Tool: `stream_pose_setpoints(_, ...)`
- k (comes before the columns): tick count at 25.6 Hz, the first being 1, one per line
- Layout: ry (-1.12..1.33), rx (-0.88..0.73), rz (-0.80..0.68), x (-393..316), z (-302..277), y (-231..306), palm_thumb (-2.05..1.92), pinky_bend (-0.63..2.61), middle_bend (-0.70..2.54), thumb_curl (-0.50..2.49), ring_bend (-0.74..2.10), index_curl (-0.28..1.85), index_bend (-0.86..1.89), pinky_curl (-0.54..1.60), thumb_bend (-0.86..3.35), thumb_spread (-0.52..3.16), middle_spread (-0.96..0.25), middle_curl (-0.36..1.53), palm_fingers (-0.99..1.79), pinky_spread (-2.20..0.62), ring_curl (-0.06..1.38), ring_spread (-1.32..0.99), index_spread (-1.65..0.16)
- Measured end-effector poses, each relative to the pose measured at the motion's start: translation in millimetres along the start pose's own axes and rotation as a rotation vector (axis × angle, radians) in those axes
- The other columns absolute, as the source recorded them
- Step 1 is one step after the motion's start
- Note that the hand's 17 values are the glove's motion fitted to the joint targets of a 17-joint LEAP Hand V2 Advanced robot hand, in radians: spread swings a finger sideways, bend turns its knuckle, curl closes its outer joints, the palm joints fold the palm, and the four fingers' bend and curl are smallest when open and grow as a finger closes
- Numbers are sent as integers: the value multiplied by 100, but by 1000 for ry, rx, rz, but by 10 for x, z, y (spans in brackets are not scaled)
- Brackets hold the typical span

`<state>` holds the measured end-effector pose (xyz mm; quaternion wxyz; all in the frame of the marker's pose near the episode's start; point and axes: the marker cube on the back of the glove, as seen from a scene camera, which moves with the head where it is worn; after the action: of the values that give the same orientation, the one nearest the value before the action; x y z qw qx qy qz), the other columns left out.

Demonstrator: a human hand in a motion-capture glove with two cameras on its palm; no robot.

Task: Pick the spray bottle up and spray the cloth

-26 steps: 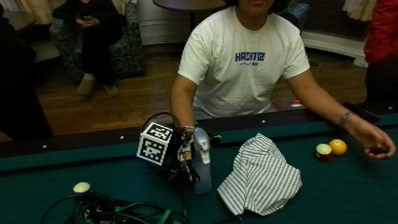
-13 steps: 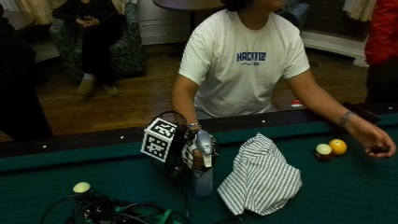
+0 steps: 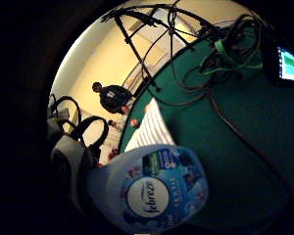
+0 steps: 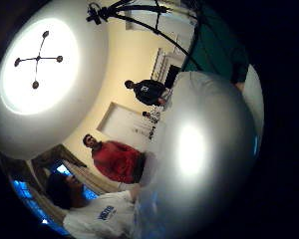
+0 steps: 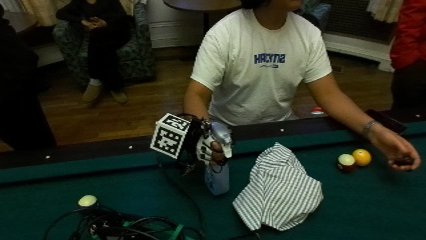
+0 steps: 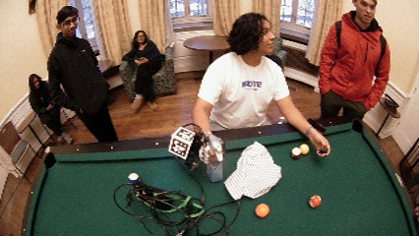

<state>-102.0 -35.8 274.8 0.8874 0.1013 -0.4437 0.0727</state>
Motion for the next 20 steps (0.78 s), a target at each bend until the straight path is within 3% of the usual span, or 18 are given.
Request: stream_pose_setpoints(20, -39, -206, -148, -1712, -855, -619, 95, 51, 68, 71, 79, 55, 47, 44, -3, 26, -21, 56, 141, -31, 49, -22, -26)
